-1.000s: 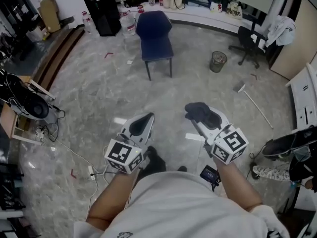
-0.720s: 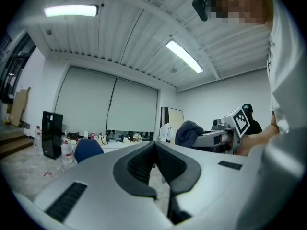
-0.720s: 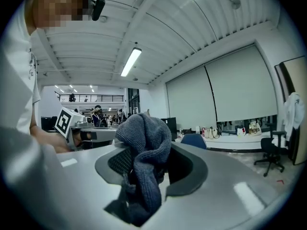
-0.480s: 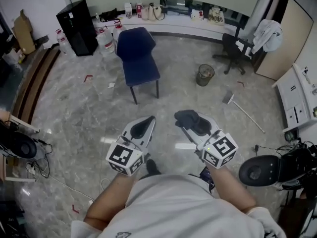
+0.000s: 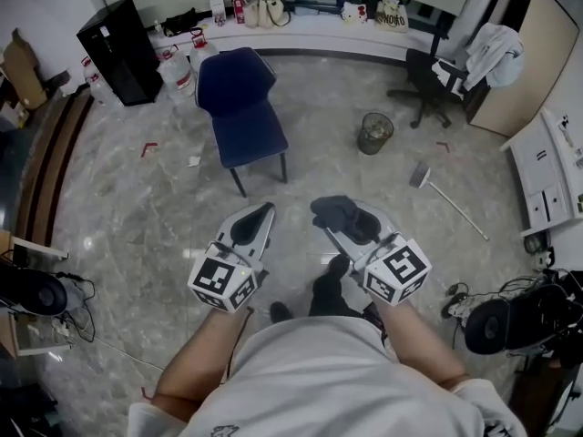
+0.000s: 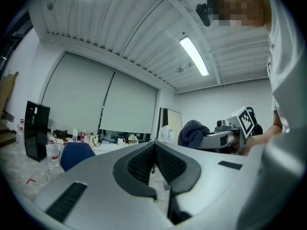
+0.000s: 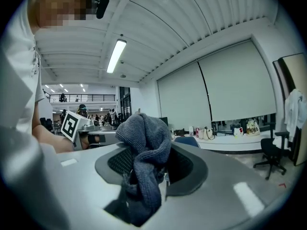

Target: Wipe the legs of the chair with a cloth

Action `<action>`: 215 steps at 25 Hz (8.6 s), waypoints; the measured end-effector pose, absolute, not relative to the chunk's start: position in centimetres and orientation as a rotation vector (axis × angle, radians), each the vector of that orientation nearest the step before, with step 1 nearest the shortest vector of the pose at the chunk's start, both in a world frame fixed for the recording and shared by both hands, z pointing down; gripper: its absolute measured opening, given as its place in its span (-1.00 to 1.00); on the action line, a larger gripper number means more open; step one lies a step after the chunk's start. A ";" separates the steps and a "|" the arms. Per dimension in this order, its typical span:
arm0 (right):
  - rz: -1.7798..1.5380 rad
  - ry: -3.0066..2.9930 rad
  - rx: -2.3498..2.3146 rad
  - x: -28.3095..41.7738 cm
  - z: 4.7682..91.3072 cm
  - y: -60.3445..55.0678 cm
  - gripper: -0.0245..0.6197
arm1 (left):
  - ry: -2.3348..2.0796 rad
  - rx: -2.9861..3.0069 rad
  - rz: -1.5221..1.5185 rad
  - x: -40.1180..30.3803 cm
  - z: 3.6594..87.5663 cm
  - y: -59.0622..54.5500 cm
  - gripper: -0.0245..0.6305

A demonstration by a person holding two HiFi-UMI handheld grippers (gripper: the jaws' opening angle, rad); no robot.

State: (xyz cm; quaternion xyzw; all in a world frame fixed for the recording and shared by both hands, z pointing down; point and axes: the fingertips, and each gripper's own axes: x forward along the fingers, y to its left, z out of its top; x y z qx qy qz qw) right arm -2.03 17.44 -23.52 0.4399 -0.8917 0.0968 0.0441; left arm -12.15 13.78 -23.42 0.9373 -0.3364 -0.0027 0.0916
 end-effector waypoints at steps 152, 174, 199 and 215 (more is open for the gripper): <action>0.511 -2.374 1.022 1.0 84.2 -45.5 -0.34 | -1.470 2.403 0.163 -8.0 58.3 -45.6 -0.91; 0.448 -2.282 0.951 0.5 88.5 -45.1 -0.35 | -1.357 2.476 0.175 -7.8 58.1 -45.4 -0.91; 0.335 -2.517 1.033 0.2 81.1 -46.6 -0.35 | -1.434 2.420 0.223 -7.0 58.0 -46.3 -0.91; 0.550 -2.276 0.893 0.5 92.9 -44.6 -0.38 | -1.314 2.474 0.228 -6.9 58.2 -45.8 -0.91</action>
